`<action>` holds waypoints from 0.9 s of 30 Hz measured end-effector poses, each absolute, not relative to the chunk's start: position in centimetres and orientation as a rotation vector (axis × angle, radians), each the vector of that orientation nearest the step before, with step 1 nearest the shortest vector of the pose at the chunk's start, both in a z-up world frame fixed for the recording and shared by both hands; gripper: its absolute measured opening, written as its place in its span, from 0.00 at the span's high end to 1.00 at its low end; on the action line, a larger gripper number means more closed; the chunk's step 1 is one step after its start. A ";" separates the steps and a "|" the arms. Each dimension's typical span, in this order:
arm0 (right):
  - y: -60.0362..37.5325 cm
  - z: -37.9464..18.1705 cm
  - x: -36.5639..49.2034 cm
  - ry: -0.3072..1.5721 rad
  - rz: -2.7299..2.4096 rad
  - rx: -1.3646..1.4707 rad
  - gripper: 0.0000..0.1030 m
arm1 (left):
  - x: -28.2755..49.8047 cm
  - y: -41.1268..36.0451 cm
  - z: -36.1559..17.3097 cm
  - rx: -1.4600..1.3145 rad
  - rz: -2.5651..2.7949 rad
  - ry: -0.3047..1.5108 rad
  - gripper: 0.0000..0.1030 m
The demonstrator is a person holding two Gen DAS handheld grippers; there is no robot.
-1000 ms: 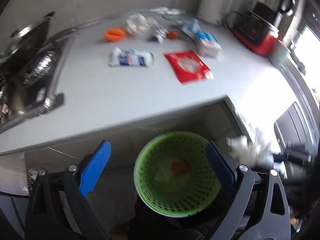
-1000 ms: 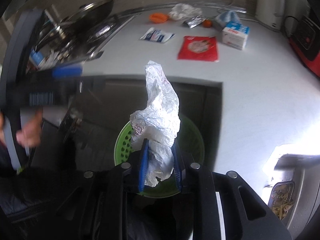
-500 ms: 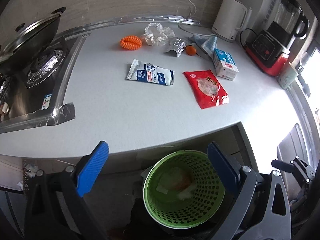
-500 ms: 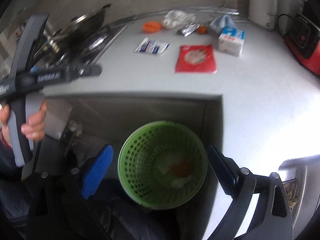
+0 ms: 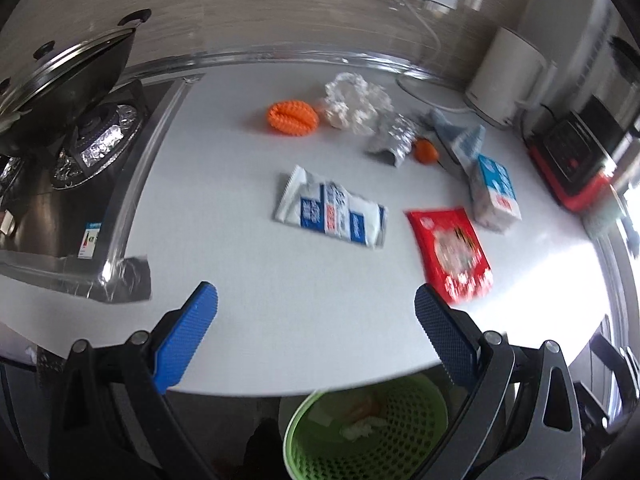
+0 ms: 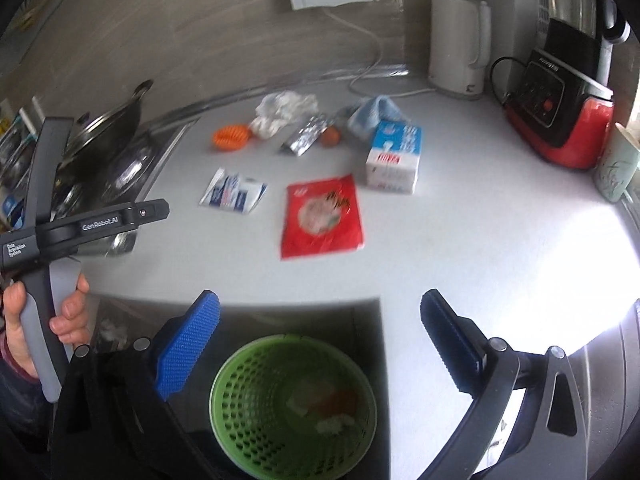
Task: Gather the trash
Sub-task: 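Grasp the alcohol wipe packet with the left gripper while the right grasps the milk carton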
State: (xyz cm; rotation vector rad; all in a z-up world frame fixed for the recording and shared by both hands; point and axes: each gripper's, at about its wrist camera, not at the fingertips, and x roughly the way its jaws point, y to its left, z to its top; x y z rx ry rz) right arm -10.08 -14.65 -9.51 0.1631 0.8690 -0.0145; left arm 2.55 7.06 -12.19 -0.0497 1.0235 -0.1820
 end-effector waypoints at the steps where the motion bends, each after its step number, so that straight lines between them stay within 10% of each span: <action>1: -14.8 -9.4 -9.6 0.862 -0.028 0.162 0.03 | 3.4 6.8 -12.3 -0.063 -0.161 1.031 0.08; 27: -21.4 -12.8 5.7 0.877 -0.189 0.246 0.02 | 15.7 2.1 -21.6 -0.432 0.472 1.295 0.08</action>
